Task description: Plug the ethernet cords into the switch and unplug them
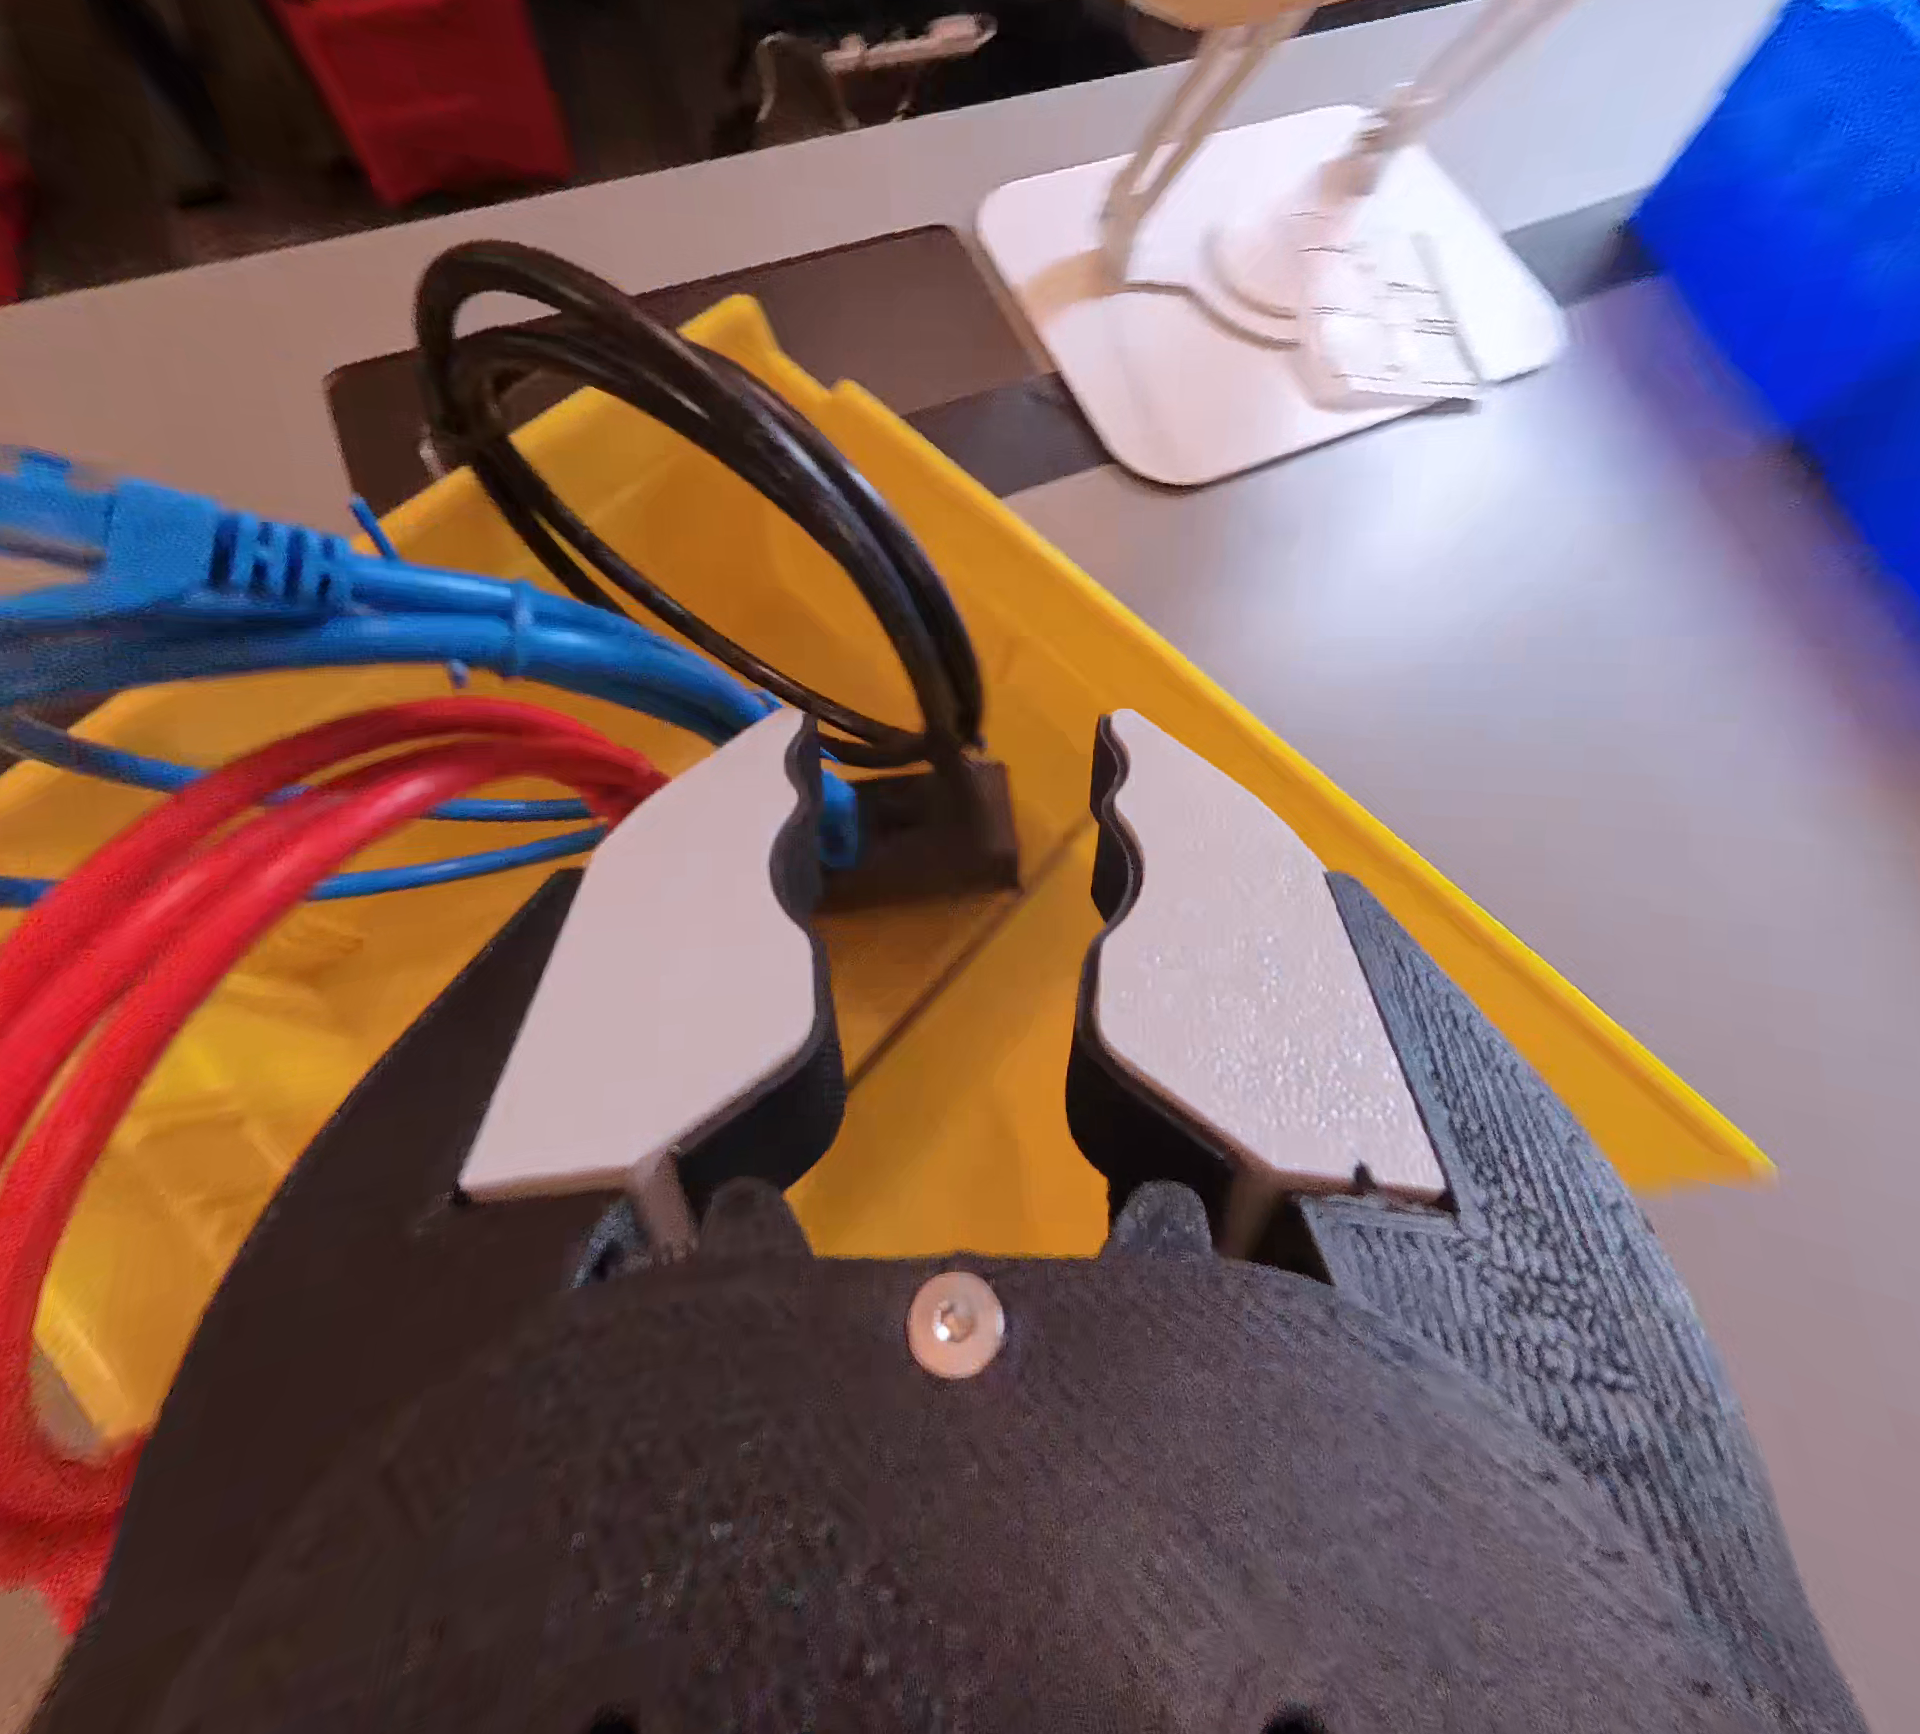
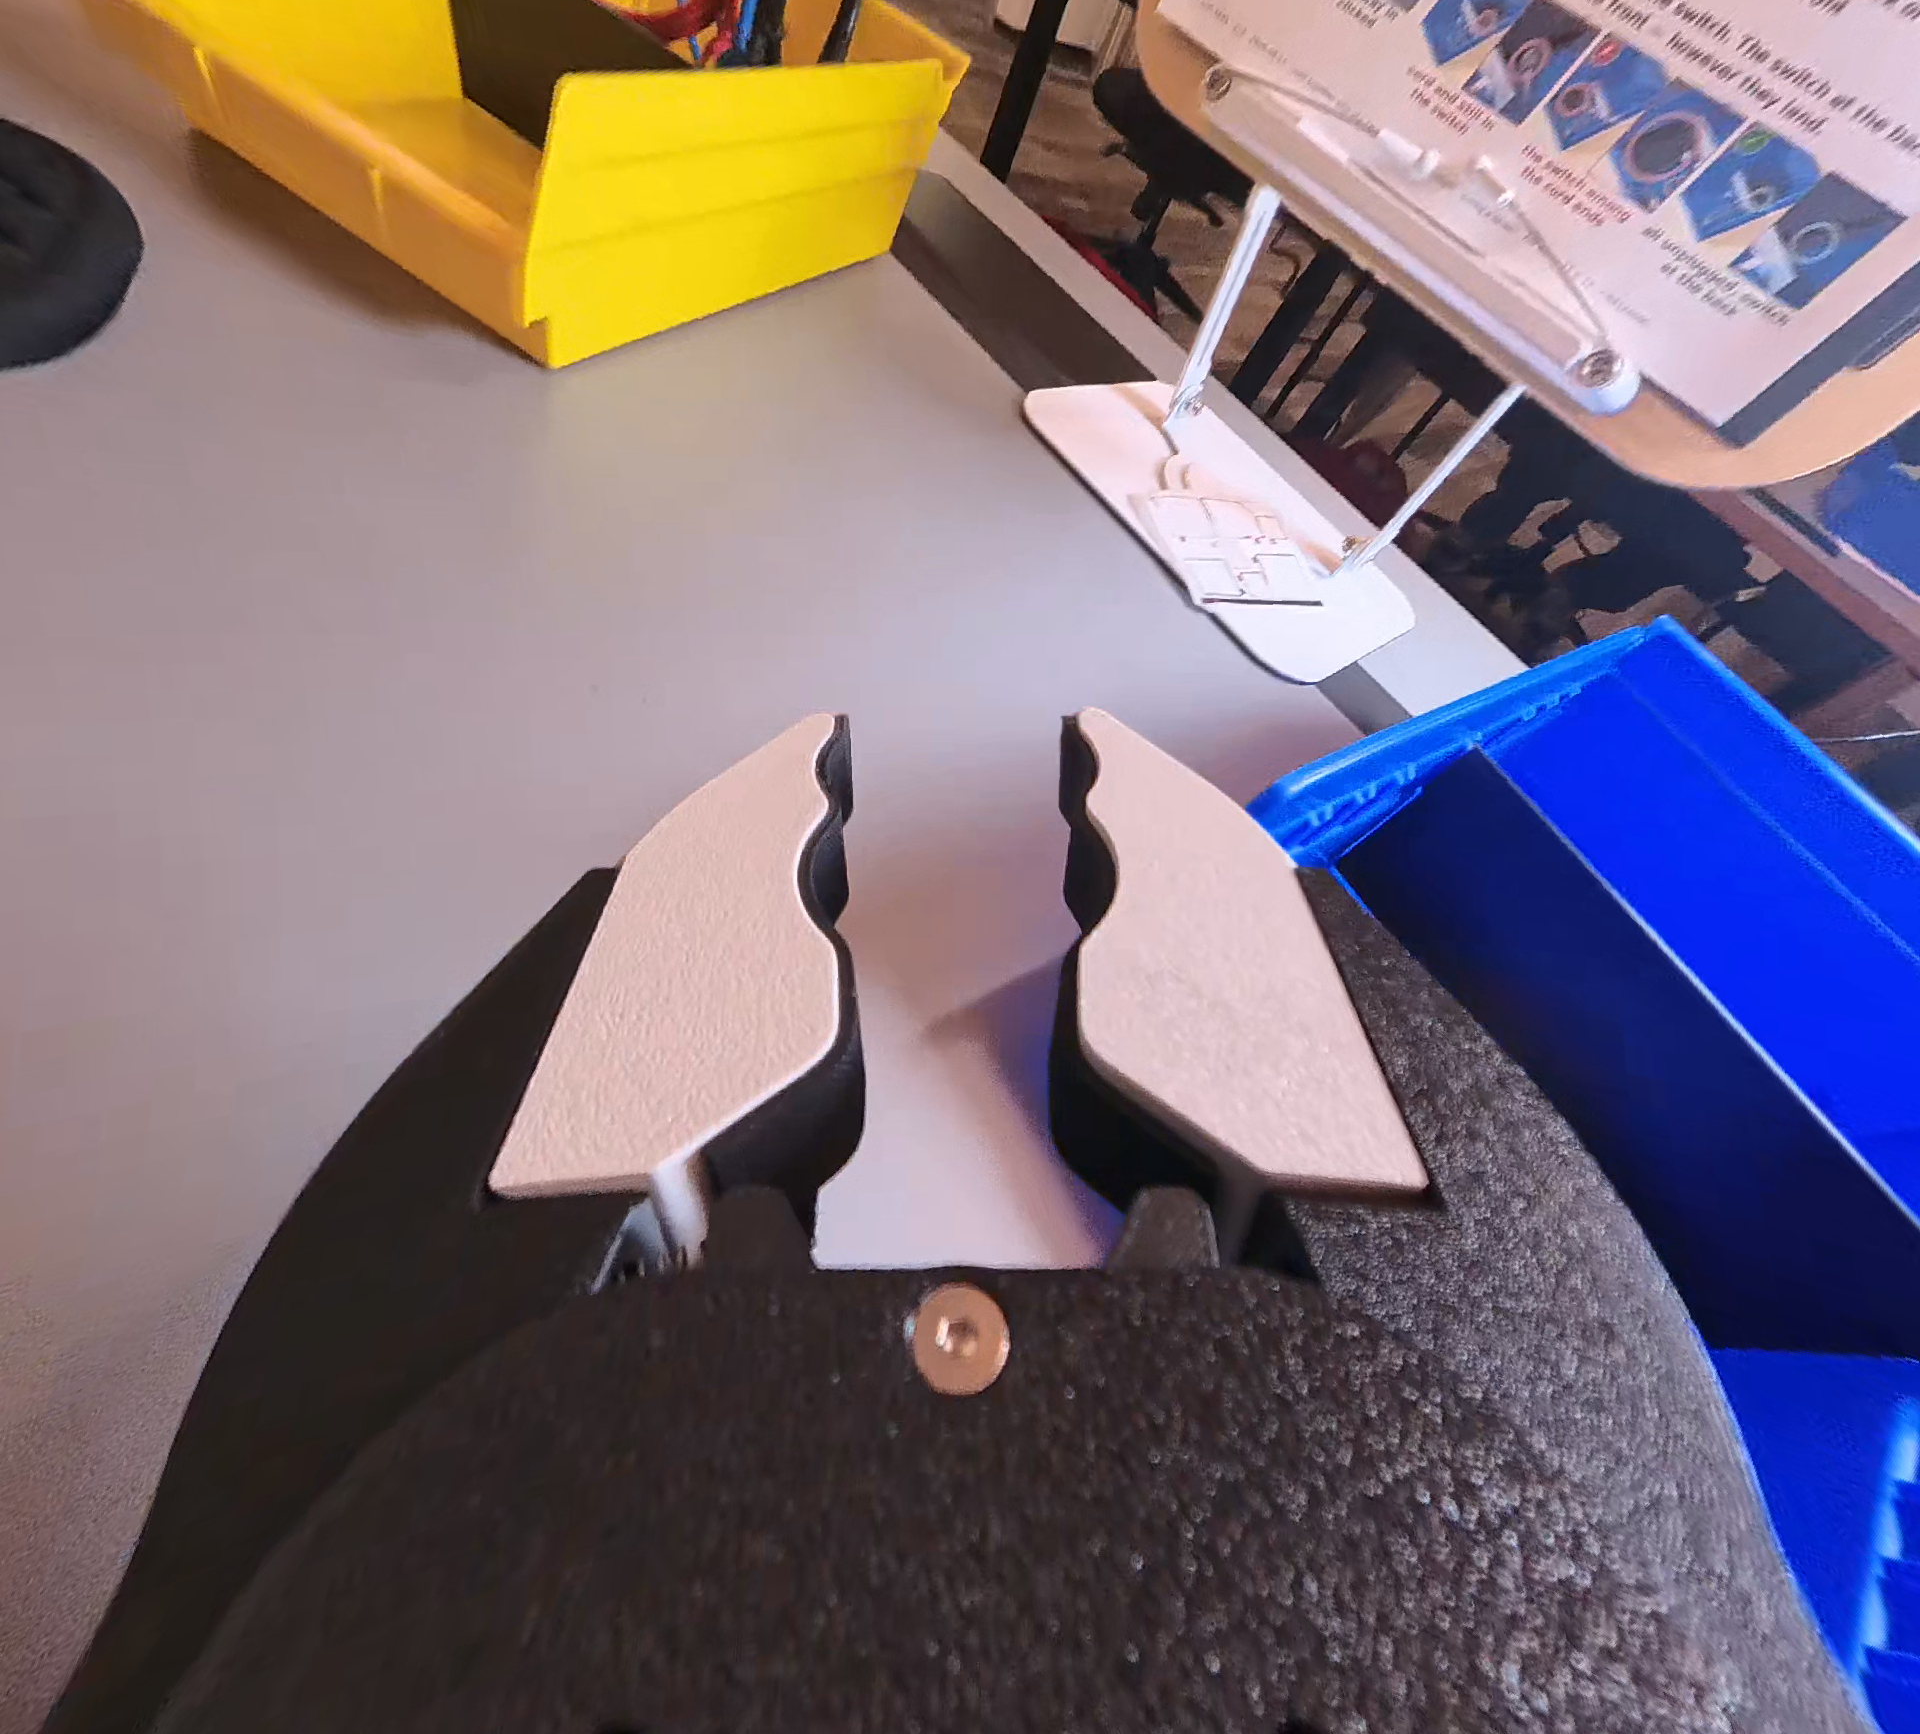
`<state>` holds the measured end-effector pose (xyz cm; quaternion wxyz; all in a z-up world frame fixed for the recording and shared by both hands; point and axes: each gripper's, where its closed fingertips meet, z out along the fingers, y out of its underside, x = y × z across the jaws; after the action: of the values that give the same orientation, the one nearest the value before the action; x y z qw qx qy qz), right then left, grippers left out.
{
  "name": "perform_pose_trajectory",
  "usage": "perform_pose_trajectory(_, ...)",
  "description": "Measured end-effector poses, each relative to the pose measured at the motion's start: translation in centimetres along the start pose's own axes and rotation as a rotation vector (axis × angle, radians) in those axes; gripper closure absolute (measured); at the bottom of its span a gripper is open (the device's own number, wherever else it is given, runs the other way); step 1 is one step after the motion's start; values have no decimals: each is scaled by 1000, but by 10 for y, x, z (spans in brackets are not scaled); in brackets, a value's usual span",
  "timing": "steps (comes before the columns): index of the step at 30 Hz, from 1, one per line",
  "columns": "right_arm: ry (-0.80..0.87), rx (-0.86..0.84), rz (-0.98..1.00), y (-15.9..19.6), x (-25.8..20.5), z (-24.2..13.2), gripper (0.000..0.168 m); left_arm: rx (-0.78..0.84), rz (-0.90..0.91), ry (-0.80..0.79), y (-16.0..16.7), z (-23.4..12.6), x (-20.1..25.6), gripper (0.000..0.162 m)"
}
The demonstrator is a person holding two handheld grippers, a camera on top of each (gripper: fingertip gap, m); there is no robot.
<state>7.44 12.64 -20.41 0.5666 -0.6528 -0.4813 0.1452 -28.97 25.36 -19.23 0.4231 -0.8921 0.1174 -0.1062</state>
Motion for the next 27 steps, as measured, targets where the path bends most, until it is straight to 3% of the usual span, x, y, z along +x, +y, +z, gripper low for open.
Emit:
perform_pose_trajectory(1,-3,-11,-6,4,-2,1,130,-14,-9,-12,-1,11,-5,124)
perform_pose_trajectory(3,-13,-21,-19,8,-6,3,130,-40,10,29,-1,26,0,148)
perform_pose_trajectory(7,-23,-7,-32,6,-11,2,132,-5,114,-66,-20,15,-6,150)
perform_pose_trajectory(12,-10,50,-8,-19,-12,6,130,229,186,-115,-79,-52,19,150)
perform_pose_trajectory(19,3,141,-24,-87,-32,25,120,425,391,9,-112,-116,139,150)
perform_pose_trajectory(25,89,194,-25,-121,-31,45,95,457,512,328,-76,-131,273,149)
perform_pose_trajectory(26,98,204,-30,-124,-30,46,94,443,539,370,-66,-130,291,149)
perform_pose_trajectory(27,84,207,-44,-124,-32,46,105,427,564,403,-57,-128,305,148)
